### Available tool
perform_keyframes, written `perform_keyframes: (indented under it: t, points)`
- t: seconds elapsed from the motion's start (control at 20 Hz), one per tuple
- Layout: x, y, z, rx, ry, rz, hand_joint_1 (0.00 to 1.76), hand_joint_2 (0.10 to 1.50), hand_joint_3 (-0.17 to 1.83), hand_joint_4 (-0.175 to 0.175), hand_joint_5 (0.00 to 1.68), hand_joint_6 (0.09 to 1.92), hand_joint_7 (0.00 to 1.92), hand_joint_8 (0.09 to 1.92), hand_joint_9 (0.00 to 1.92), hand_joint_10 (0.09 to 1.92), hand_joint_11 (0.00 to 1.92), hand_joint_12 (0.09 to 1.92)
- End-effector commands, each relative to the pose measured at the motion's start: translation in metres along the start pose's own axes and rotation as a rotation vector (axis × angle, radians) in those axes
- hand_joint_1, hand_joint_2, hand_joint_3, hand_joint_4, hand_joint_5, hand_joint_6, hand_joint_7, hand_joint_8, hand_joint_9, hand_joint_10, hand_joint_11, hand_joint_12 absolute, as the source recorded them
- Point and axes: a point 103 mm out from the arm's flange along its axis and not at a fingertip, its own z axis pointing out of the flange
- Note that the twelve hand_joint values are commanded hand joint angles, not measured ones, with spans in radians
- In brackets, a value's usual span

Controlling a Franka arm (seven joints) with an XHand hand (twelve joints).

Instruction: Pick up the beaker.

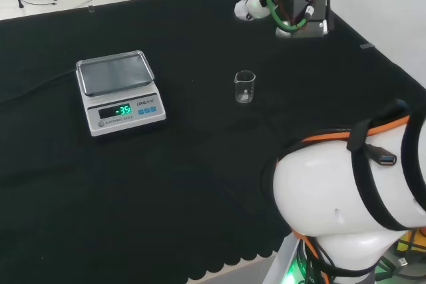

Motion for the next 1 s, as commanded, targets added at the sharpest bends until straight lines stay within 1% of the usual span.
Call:
perform_keyframes:
  t: [0.05, 0.15, 0.25, 0.35, 0.45, 0.55, 0.75, 0.85, 1.0]
  points:
    - [0.01, 0.023, 0.041, 0.052, -0.002, -0.009, 0.71, 1.09, -0.17, -0.021, 0.56, 0.51, 0.52, 0.58, 0.64, 0.65, 0.18, 1.41]
    - [0.012, 0.03, 0.049, 0.041, -0.021, -0.009, 0.71, 1.09, -0.17, -0.022, 0.55, 0.52, 0.51, 0.58, 0.64, 0.65, 0.18, 1.41]
    - [0.014, 0.035, 0.055, -0.009, -0.053, -0.009, 0.71, 1.09, -0.17, -0.023, 0.55, 0.52, 0.51, 0.58, 0.64, 0.65, 0.18, 1.41]
    - [0.014, 0.037, 0.064, -0.066, -0.062, -0.004, 0.71, 1.09, -0.17, -0.026, 0.53, 0.51, 0.5, 0.58, 0.64, 0.65, 0.18, 1.41]
    - [0.013, 0.04, 0.074, -0.085, -0.068, 0.001, 0.72, 1.09, -0.17, -0.028, 0.49, 0.51, 0.48, 0.59, 0.63, 0.66, 0.19, 1.4]
    - [0.011, 0.046, 0.083, -0.054, -0.065, 0.005, 0.72, 1.08, -0.17, -0.03, 0.46, 0.51, 0.46, 0.59, 0.62, 0.67, 0.2, 1.4]
    - [0.006, 0.061, 0.099, 0.07, -0.07, 0.011, 0.73, 1.06, -0.17, -0.032, 0.36, 0.47, 0.35, 0.63, 0.52, 0.72, 0.18, 1.41]
    - [0.006, 0.068, 0.106, 0.101, -0.084, 0.02, 0.72, 1.05, -0.17, -0.03, 0.33, 0.43, 0.29, 0.64, 0.45, 0.74, 0.15, 1.42]
    - [0.004, 0.077, 0.115, 0.133, -0.093, 0.024, 0.72, 1.04, -0.17, -0.028, 0.32, 0.41, 0.26, 0.64, 0.41, 0.74, 0.13, 1.42]
